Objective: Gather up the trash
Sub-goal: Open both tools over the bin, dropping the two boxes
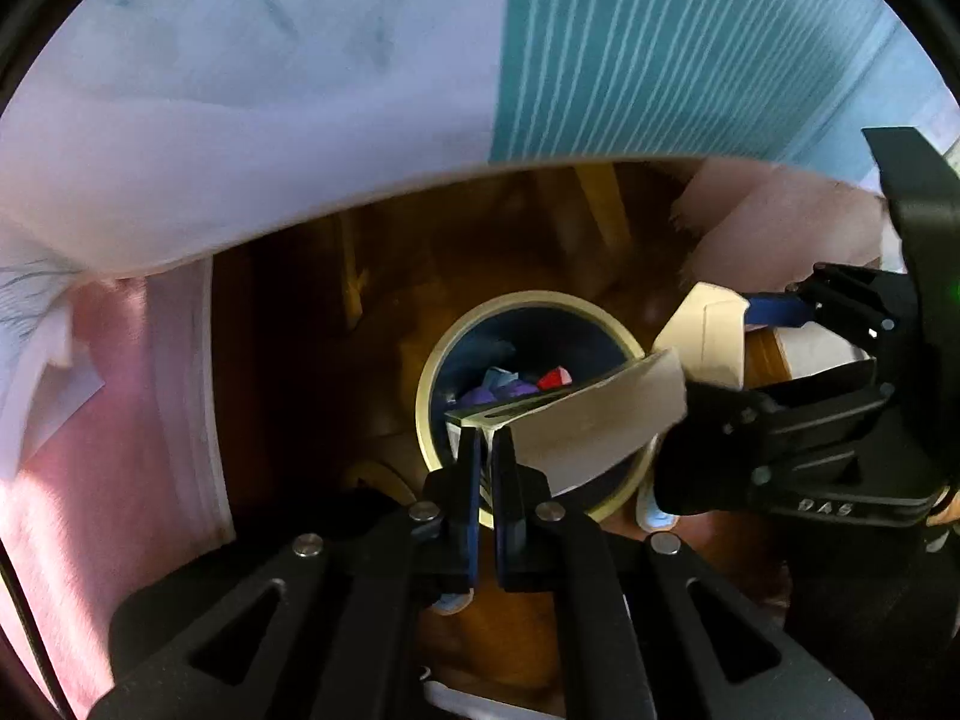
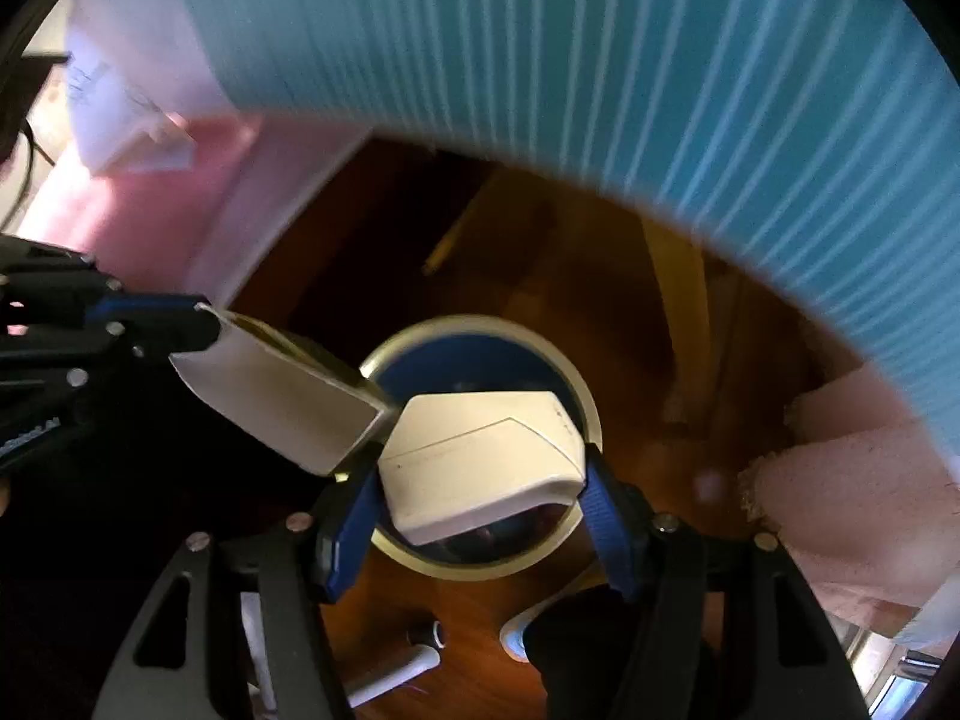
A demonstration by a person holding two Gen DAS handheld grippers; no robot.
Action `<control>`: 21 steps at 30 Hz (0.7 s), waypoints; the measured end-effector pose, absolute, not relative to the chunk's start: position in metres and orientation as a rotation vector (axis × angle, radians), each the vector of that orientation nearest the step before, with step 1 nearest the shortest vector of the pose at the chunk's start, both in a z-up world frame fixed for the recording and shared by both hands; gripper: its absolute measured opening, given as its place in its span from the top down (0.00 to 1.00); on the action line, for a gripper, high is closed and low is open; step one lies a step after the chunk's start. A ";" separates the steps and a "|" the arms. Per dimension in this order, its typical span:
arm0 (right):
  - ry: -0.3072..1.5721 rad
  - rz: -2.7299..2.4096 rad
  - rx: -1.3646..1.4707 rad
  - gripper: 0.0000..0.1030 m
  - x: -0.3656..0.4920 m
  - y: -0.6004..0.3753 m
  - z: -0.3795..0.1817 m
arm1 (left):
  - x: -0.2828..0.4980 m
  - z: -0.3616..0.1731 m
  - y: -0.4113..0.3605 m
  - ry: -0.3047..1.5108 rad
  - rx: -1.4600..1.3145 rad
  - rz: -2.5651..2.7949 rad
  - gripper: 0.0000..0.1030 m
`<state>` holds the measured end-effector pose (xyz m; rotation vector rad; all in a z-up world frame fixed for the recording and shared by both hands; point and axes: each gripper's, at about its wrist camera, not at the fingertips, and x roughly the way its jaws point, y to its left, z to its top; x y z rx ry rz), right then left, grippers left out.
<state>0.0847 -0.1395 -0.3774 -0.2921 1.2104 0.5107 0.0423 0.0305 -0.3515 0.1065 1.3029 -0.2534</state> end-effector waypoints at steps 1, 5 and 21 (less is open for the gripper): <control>1.222 0.504 -0.290 0.38 0.088 -0.139 -0.384 | 0.043 -0.355 0.030 1.308 0.108 -0.255 0.98; 1.262 0.456 -0.239 0.38 0.099 -0.143 -0.406 | 0.048 -0.368 0.024 1.311 0.130 -0.248 0.83; 1.269 0.421 -0.222 0.25 0.095 -0.135 -0.414 | 0.054 -0.381 0.028 1.308 0.078 -0.190 0.30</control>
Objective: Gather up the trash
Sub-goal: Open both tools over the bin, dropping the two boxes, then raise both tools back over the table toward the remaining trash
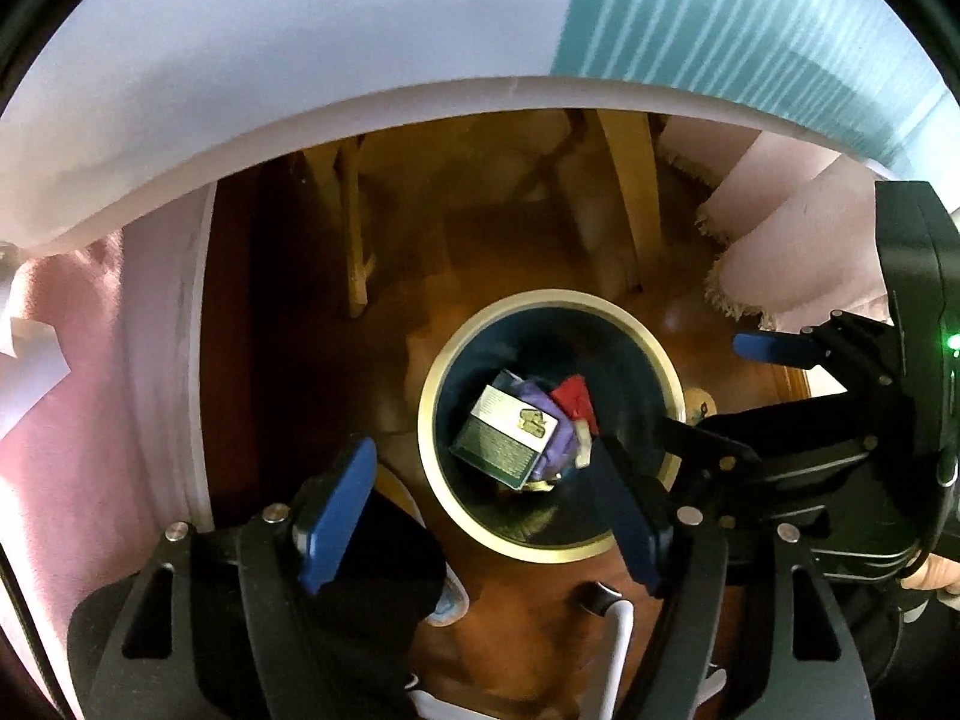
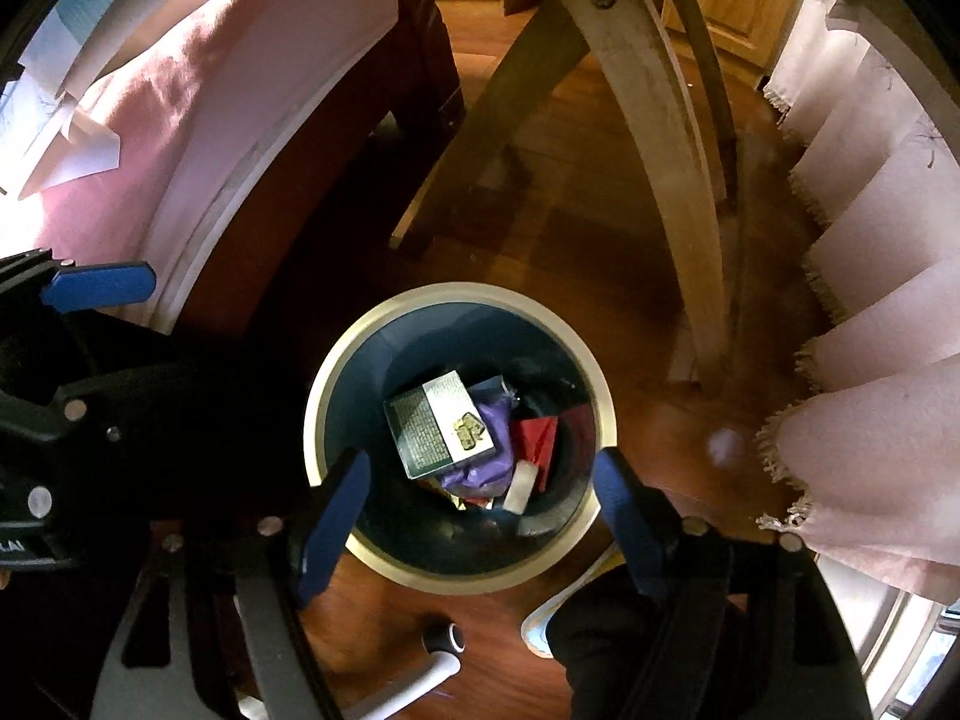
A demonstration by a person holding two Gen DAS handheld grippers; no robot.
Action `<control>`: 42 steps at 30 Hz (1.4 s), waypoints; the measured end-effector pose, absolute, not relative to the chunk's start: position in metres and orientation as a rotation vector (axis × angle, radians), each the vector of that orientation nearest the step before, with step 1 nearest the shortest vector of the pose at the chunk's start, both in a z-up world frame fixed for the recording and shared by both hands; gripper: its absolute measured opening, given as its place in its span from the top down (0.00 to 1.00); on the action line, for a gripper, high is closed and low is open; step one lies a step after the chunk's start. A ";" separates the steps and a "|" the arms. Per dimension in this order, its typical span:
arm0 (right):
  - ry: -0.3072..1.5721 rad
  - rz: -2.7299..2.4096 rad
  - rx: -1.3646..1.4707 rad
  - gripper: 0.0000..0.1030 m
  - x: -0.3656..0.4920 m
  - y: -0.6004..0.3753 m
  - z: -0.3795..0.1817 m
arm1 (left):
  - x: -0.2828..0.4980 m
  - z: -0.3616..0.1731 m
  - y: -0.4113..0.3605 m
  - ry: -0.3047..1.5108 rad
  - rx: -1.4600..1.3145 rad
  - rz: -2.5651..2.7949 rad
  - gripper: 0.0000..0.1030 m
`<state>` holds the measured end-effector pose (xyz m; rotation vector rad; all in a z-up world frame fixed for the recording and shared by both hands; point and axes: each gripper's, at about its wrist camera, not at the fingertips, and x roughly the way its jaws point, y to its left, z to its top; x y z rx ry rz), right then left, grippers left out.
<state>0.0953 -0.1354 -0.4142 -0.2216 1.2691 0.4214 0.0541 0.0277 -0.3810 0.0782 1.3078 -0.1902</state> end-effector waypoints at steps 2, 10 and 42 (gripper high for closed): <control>1.266 0.410 -0.212 0.25 0.095 -0.137 -0.412 | 0.054 -0.380 0.027 1.295 0.086 -0.186 0.30; 1.296 0.321 -0.128 0.25 0.090 -0.151 -0.404 | 0.054 -0.373 0.035 1.265 0.055 -0.165 0.30; 0.933 0.190 -0.163 0.25 0.027 -0.141 -0.247 | -0.004 -0.236 0.046 0.828 0.160 -0.233 0.30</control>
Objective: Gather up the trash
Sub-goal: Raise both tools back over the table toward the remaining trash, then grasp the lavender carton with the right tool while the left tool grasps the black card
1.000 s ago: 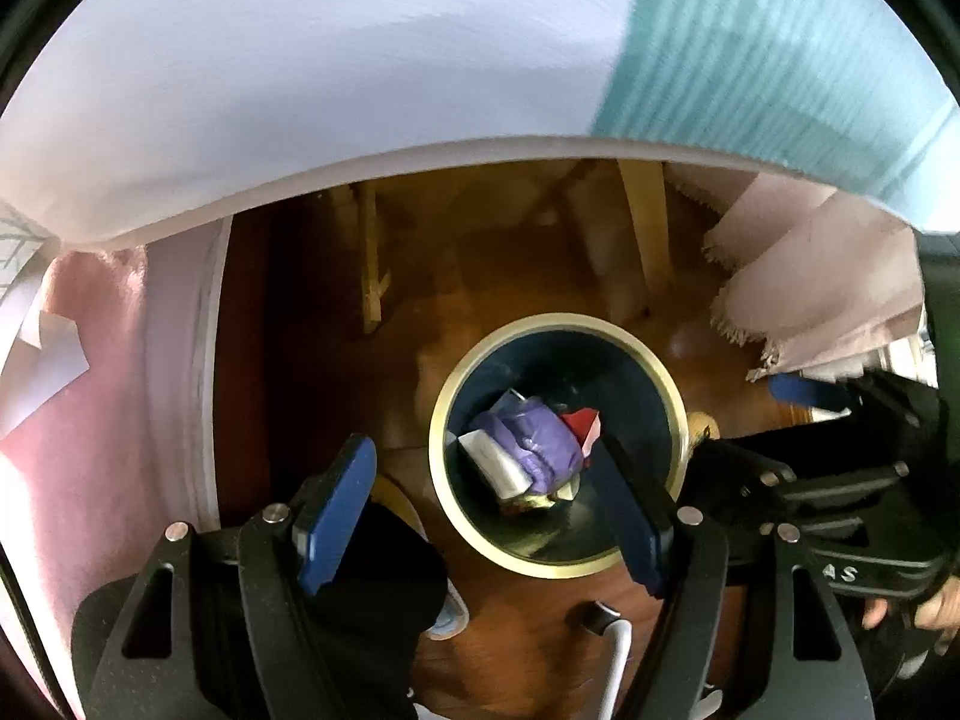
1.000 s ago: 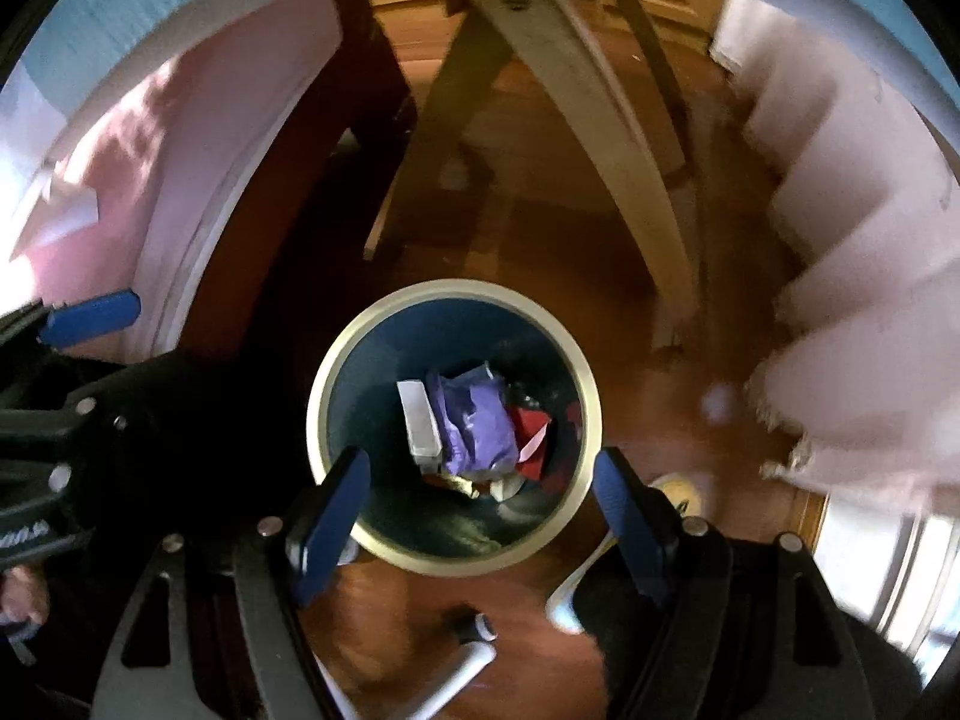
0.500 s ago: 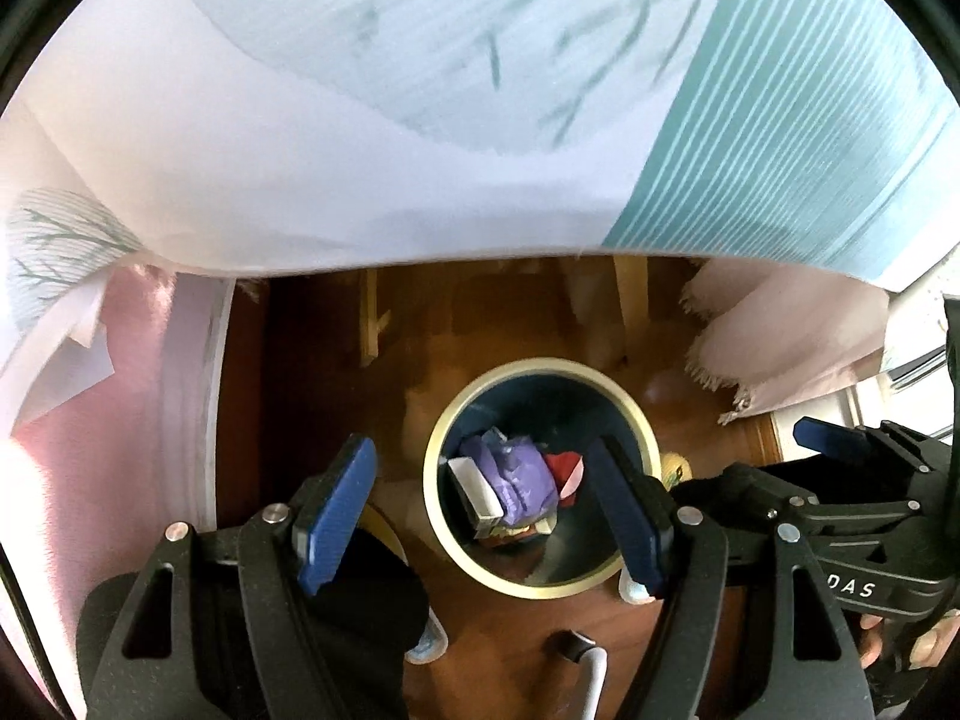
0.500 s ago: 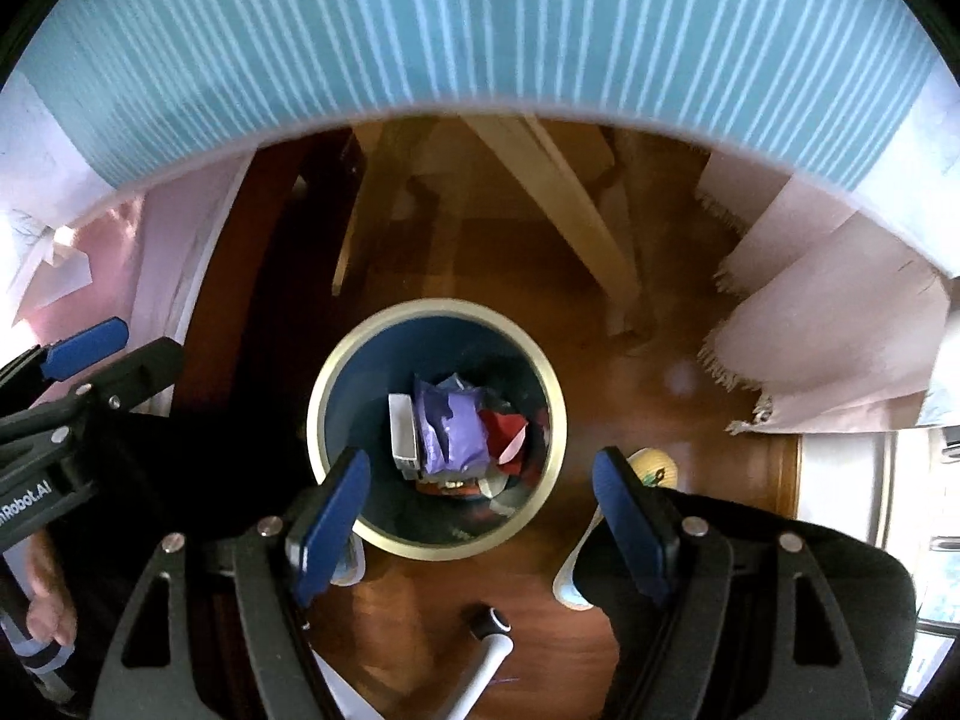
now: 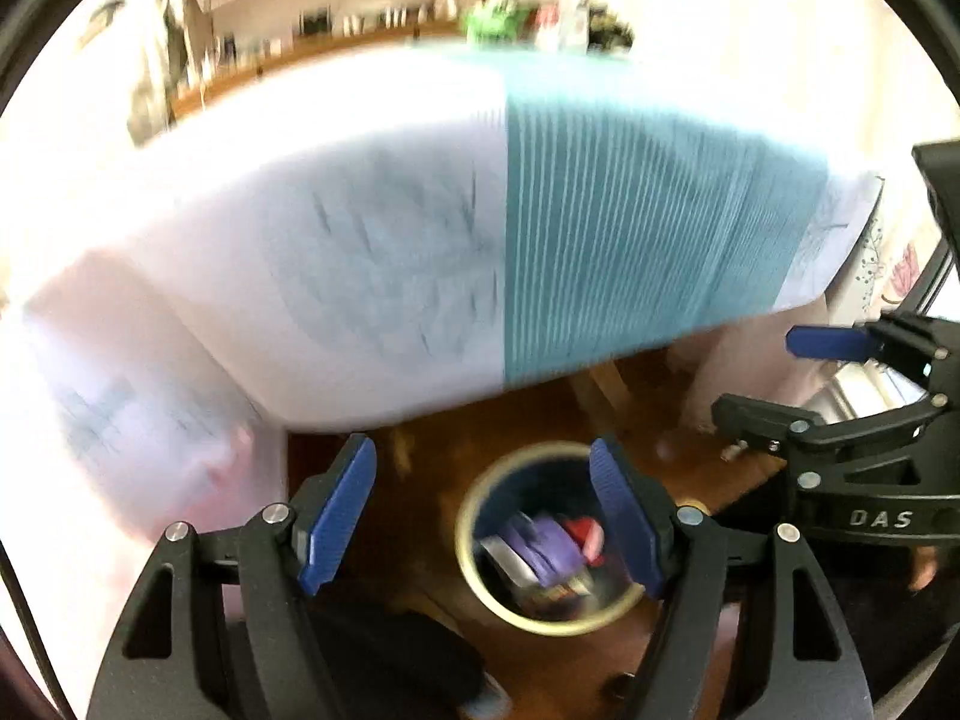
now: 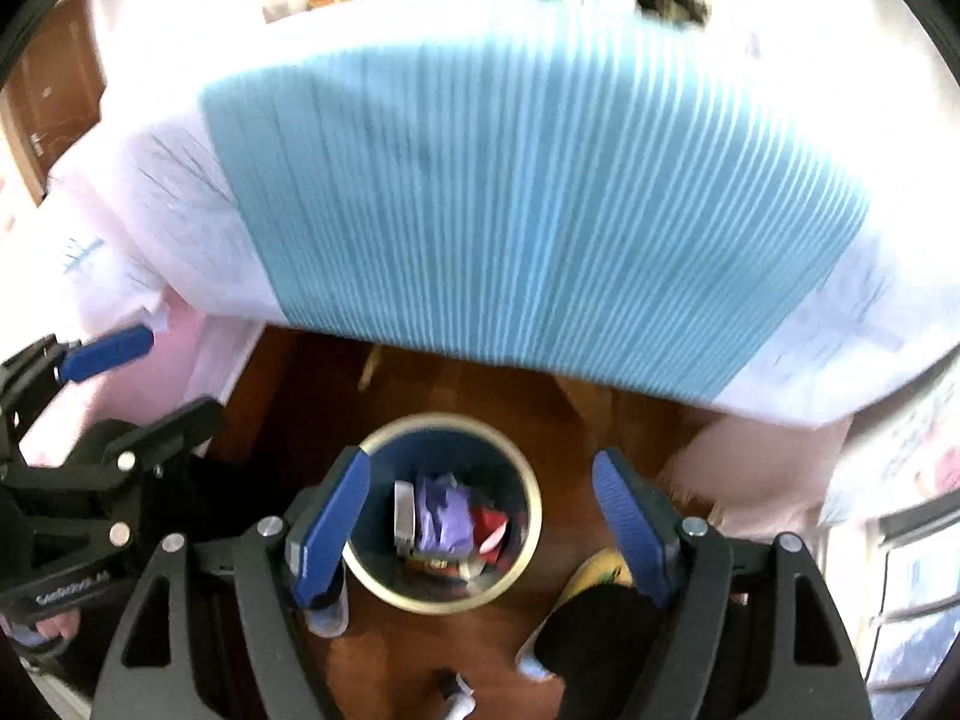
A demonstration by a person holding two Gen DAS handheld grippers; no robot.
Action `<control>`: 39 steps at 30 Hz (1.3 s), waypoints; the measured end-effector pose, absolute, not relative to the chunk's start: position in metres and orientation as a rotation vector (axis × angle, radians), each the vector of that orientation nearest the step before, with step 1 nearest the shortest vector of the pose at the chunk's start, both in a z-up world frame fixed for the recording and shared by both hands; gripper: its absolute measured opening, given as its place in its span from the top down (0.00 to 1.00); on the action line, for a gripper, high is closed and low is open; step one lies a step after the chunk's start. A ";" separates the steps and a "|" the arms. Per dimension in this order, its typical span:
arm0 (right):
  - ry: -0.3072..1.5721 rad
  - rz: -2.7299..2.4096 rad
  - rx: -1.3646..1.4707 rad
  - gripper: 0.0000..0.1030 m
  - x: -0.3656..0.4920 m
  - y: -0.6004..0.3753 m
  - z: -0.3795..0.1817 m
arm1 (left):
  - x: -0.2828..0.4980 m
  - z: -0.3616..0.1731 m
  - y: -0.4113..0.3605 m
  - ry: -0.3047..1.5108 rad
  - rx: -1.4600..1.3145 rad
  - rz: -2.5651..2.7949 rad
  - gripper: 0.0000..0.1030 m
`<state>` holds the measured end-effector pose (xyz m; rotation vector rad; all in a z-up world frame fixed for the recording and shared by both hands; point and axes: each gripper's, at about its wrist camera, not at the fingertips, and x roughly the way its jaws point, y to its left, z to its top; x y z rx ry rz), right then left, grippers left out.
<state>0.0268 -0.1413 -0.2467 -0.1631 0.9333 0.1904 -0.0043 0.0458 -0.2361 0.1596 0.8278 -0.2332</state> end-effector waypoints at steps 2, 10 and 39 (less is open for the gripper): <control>0.886 0.197 -0.173 0.25 0.025 -0.142 -0.232 | -0.003 -0.217 0.045 0.785 0.178 -0.230 0.30; 0.697 0.196 -0.146 0.25 0.033 -0.155 -0.154 | 0.014 -0.146 0.051 0.621 0.207 -0.181 0.29; 0.842 0.080 0.325 0.25 0.287 -0.314 -0.078 | 0.295 -0.048 -0.056 0.852 0.102 -0.341 0.23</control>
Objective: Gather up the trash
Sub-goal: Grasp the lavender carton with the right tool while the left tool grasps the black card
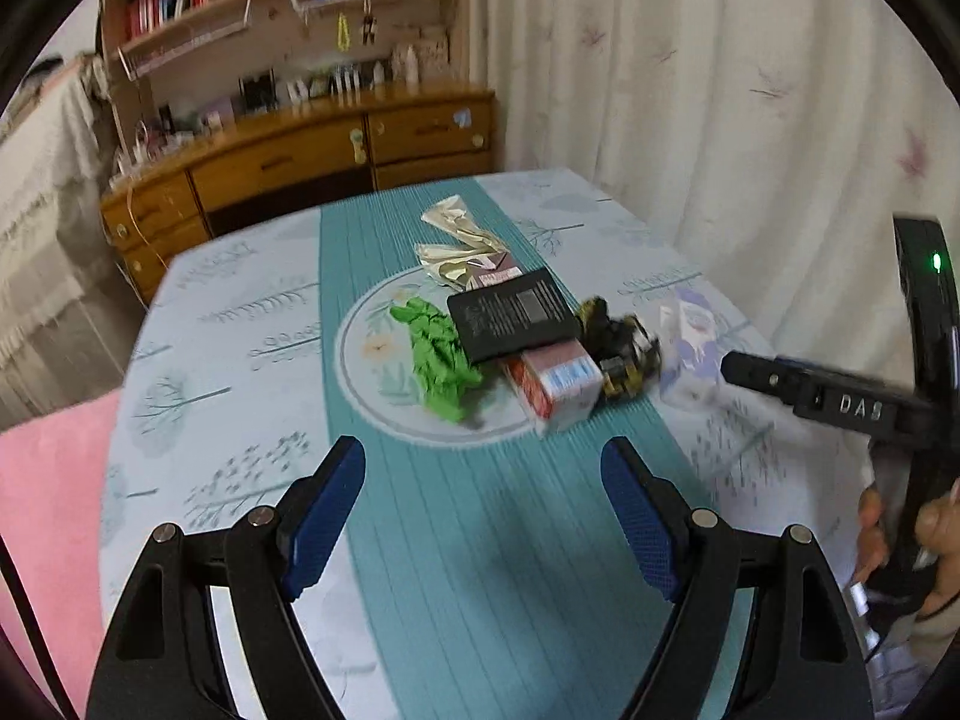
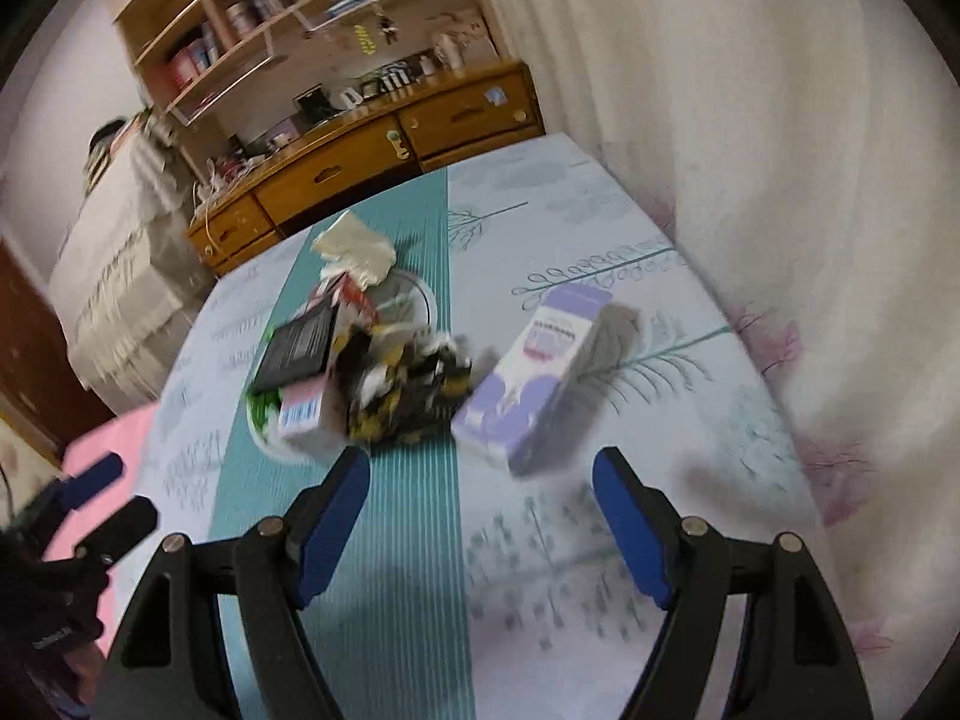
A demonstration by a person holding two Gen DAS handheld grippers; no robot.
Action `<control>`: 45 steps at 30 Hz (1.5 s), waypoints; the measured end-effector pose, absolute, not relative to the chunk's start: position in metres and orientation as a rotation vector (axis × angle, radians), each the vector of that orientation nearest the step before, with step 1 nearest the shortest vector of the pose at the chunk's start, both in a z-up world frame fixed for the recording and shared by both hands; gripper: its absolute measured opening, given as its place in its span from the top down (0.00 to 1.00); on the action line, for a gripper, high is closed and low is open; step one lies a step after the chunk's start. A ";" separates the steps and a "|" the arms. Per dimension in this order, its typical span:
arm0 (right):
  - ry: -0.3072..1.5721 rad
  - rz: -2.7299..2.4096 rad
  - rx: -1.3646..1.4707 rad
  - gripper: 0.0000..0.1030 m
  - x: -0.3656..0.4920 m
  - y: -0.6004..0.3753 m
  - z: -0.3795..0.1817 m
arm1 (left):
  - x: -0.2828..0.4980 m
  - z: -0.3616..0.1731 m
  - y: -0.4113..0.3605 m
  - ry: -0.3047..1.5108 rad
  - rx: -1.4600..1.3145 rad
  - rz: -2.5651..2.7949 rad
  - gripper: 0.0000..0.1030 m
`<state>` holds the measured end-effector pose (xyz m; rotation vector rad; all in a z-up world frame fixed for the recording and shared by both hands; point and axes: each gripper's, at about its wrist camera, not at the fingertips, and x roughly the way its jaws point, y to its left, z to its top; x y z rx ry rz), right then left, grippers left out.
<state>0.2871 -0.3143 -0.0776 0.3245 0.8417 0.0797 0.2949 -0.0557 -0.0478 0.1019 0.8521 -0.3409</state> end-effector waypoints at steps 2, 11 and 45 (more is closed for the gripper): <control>0.869 0.067 0.360 0.25 0.304 -0.320 -0.083 | 0.318 -0.048 -0.058 0.894 0.068 -0.342 0.23; 0.986 0.056 0.458 0.29 0.359 -0.336 -0.119 | 0.400 -0.061 -0.077 1.076 -0.063 -0.368 0.23; 0.912 0.197 0.345 0.51 0.351 -0.333 -0.121 | 0.415 -0.069 -0.107 1.028 0.004 -0.288 0.82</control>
